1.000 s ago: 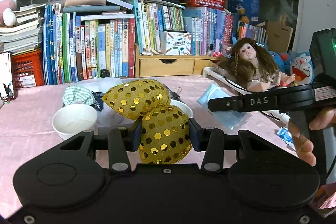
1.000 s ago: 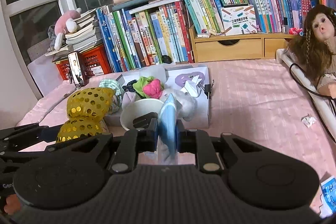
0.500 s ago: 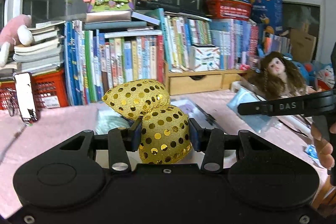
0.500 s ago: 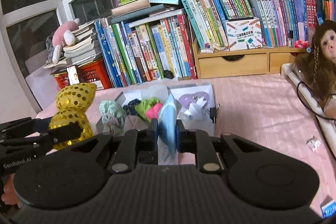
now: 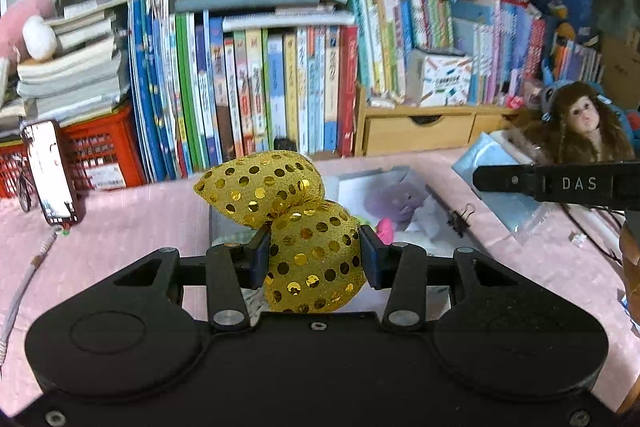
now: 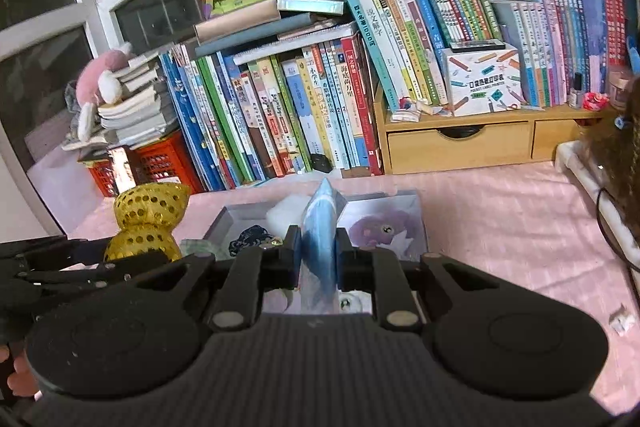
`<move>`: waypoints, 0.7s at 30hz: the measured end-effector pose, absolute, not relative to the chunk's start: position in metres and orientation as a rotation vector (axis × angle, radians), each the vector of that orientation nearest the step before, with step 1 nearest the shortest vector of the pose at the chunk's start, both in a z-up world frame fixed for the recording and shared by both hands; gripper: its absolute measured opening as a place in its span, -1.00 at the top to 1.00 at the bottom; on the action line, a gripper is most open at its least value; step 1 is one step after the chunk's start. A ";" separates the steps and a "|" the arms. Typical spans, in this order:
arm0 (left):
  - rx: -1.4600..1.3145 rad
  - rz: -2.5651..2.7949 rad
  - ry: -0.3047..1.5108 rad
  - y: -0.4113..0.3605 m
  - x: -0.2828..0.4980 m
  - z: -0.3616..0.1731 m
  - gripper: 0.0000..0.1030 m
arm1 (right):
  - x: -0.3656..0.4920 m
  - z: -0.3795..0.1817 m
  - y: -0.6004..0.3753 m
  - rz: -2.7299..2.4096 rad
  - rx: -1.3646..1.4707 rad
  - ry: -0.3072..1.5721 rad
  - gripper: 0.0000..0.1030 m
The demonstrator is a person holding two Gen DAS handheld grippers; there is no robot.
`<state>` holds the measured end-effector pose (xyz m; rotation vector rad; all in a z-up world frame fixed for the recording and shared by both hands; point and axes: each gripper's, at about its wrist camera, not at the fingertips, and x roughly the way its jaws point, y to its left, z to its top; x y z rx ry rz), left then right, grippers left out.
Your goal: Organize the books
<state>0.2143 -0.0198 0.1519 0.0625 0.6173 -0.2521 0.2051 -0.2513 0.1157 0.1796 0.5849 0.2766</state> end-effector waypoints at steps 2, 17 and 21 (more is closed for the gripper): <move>0.061 -0.252 0.650 -0.020 0.227 0.148 0.18 | 0.215 0.113 -0.246 0.277 0.170 0.598 0.60; 0.048 -0.198 0.819 -0.030 0.311 0.116 0.18 | 0.305 0.085 -0.216 0.268 0.115 0.692 0.59; 0.017 -0.211 0.861 -0.027 0.323 0.106 0.17 | 0.320 0.071 -0.216 0.247 0.104 0.736 0.59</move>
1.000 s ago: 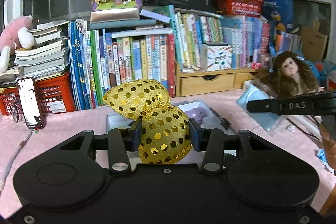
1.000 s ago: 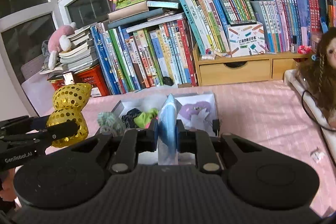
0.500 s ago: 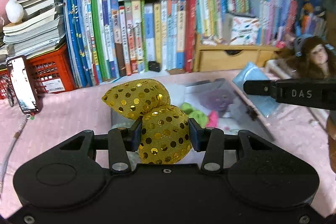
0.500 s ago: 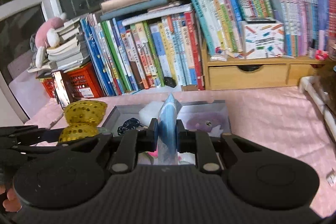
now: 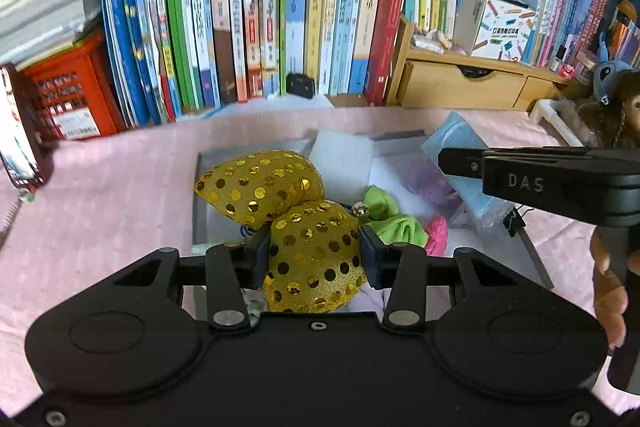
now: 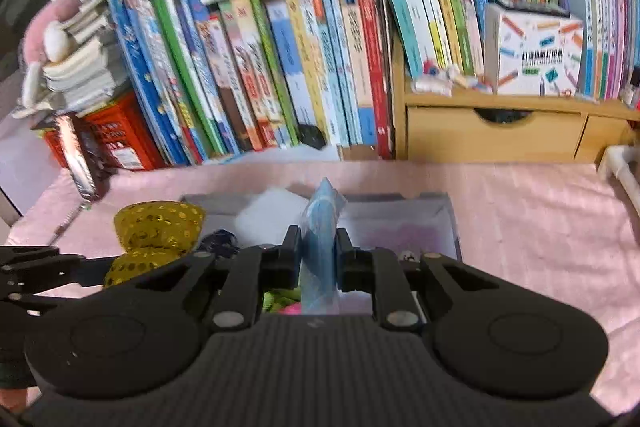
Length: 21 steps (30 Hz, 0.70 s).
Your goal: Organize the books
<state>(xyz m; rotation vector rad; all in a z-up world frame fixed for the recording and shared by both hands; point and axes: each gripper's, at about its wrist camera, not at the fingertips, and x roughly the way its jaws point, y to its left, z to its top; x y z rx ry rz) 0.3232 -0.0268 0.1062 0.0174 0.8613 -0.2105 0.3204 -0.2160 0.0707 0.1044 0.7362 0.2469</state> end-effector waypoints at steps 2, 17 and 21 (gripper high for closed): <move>0.008 -0.213 0.874 -0.026 0.328 0.102 0.17 | 0.326 0.065 -0.215 0.242 0.086 0.754 0.59; -0.011 -0.221 0.925 -0.023 0.344 0.085 0.16 | 0.346 0.036 -0.204 0.235 0.030 0.837 0.59; -0.017 -0.221 0.934 -0.023 0.346 0.083 0.16 | 0.348 0.035 -0.203 0.235 0.026 0.850 0.59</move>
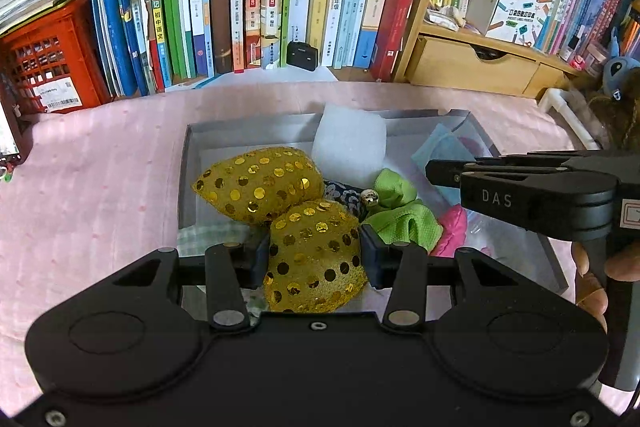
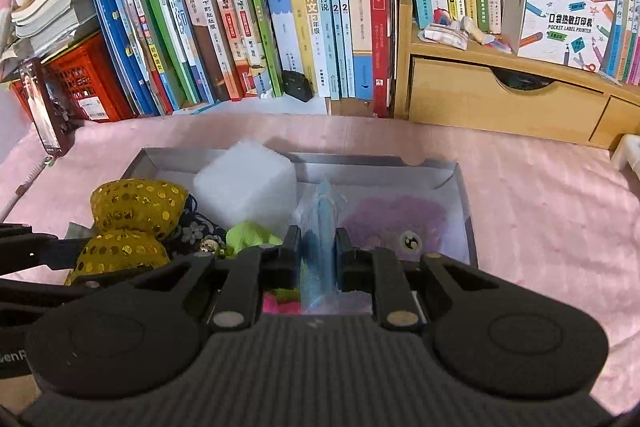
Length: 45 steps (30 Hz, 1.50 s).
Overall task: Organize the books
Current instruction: 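Lower the gold heart and blue packet into the white box with both tools, then open both tools to release the heart and packet into the box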
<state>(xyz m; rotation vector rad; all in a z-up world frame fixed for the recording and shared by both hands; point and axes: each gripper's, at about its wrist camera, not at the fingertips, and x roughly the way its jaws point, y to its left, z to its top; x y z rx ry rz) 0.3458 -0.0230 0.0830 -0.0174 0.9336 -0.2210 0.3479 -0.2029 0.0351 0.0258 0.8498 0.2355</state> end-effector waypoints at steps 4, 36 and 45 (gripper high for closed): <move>-0.028 -0.221 0.943 -0.022 0.348 0.082 0.15 | 0.350 0.034 -0.202 0.238 0.022 0.868 0.59; 0.005 -0.241 0.931 -0.030 0.341 0.086 -0.05 | 0.343 0.037 -0.203 0.225 -0.034 0.878 0.06; 0.031 -0.234 0.880 -0.031 0.329 0.097 -0.37 | 0.326 0.050 -0.206 0.238 -0.036 0.823 -0.15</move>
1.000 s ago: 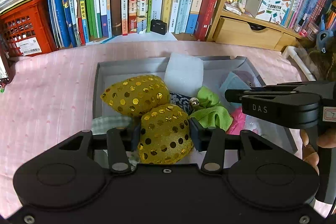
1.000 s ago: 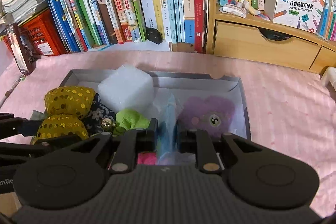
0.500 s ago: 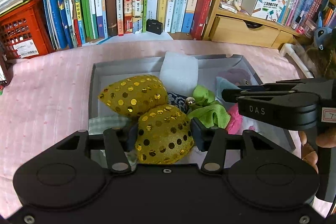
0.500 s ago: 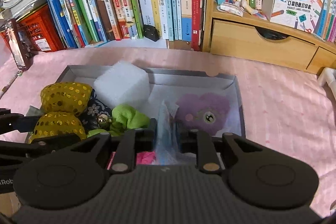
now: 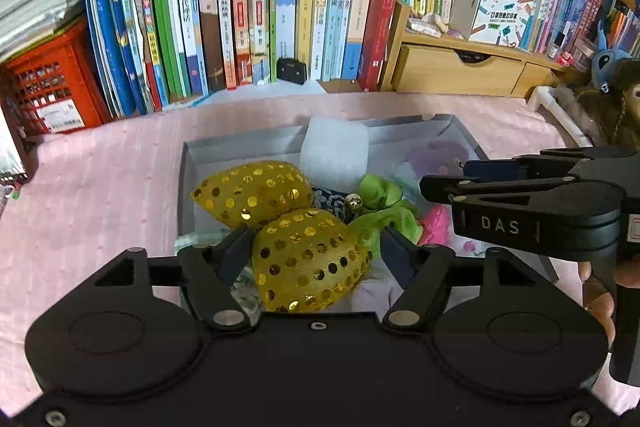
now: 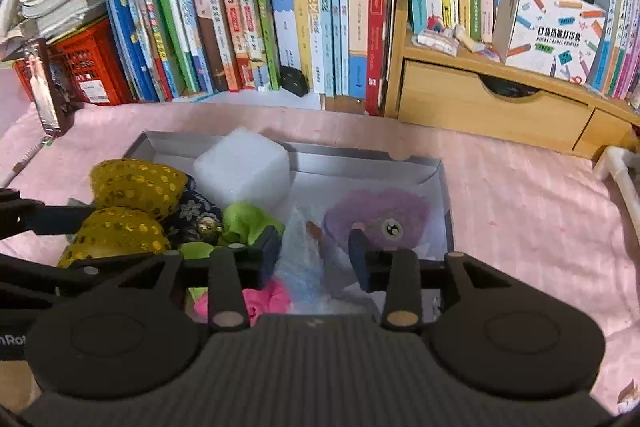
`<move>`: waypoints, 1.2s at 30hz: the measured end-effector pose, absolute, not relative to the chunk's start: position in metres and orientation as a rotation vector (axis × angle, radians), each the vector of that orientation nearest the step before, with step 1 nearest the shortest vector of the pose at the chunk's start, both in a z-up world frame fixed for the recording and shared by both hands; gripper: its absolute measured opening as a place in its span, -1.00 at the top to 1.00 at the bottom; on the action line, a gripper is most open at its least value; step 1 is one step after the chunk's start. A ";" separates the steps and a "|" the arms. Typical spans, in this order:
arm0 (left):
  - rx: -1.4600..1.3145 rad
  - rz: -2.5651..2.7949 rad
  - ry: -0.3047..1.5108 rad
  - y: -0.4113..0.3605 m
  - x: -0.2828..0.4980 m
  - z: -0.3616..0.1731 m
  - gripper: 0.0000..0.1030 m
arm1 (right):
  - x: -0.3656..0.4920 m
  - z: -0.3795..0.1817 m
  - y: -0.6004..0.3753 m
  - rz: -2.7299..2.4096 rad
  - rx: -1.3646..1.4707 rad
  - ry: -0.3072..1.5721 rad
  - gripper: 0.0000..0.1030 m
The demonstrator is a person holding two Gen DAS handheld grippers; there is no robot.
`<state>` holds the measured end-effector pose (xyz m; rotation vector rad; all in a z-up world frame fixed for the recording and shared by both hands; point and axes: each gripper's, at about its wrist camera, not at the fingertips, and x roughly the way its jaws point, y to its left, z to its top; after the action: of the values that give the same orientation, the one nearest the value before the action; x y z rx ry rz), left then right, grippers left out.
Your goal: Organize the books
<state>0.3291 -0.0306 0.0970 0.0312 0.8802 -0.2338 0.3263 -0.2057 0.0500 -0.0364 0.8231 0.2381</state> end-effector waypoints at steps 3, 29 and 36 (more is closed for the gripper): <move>0.036 -0.233 0.857 -0.030 0.322 0.104 -0.45 | 0.317 0.057 -0.205 0.246 -0.044 0.796 -0.20; 0.085 -0.230 0.665 -0.013 0.228 0.147 -0.58 | 0.206 0.107 -0.199 0.281 -0.107 0.555 -0.37; 0.068 -0.236 0.634 -0.006 0.204 0.150 -0.59 | 0.184 0.110 -0.199 0.281 -0.114 0.522 -0.40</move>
<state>0.2039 -0.0056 0.1501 0.0684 0.6342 -0.2361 0.1836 -0.1989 0.1103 -0.1139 0.5224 0.2815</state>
